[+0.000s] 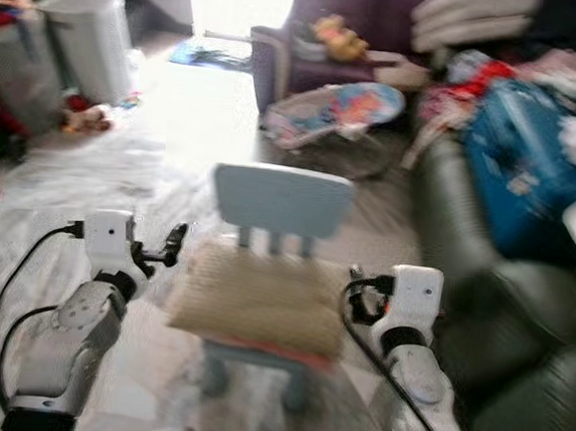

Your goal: Move the pillow to the sofa

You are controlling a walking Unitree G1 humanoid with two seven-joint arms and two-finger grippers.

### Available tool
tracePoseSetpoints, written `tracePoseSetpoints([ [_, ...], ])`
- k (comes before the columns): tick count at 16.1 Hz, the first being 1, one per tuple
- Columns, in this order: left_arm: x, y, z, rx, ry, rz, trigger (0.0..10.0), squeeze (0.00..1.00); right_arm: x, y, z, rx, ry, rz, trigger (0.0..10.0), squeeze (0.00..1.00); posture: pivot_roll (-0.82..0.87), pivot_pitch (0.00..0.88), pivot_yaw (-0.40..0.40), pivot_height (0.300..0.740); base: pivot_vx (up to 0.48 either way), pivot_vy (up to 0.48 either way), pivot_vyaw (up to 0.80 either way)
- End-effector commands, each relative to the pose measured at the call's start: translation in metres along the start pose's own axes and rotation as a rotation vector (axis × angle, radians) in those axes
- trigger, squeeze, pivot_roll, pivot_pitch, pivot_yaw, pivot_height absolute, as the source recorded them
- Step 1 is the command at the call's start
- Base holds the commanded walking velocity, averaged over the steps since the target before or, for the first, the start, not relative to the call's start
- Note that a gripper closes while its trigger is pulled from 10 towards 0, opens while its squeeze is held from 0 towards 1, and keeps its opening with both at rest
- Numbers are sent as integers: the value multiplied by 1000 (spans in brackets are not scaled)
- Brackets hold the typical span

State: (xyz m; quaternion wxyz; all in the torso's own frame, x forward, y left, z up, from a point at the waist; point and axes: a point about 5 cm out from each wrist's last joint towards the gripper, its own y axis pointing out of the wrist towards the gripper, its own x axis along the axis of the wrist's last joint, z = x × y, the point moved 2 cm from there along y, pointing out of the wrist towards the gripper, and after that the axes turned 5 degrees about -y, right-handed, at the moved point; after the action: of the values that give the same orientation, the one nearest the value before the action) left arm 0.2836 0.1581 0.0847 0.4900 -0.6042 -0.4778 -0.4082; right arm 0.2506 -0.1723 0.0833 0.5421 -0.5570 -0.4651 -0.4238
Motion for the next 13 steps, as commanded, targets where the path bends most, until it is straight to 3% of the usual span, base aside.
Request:
tracePoseSetpoints([
  [1, 3, 1, -5, -16, 4, -10, 10000, 0, -1, -2, -7, -21, -13, 1, 10000, 0, -37, 0, -16, 740, 292, 379, 0],
  [3, 3, 1, -5, -17, 1, -10, 10000, 0, 1, -1, -8, -28, -17, -6, 10000, 0, -37, 0, -15, 740, 308, 369, 0],
  [6, 2, 1, -7, -26, 17, -6, 10000, 0, 3, 0, -8, -29, -18, -13, 10000, 0, -37, 0, -14, 740, 424, 0, 0],
  [13, -2, 1, -13, -36, 37, 16, 10000, 0, 3, 1, -9, -32, -24, -15, 10000, 0, -40, 0, -15, 740, 377, -291, 0],
])
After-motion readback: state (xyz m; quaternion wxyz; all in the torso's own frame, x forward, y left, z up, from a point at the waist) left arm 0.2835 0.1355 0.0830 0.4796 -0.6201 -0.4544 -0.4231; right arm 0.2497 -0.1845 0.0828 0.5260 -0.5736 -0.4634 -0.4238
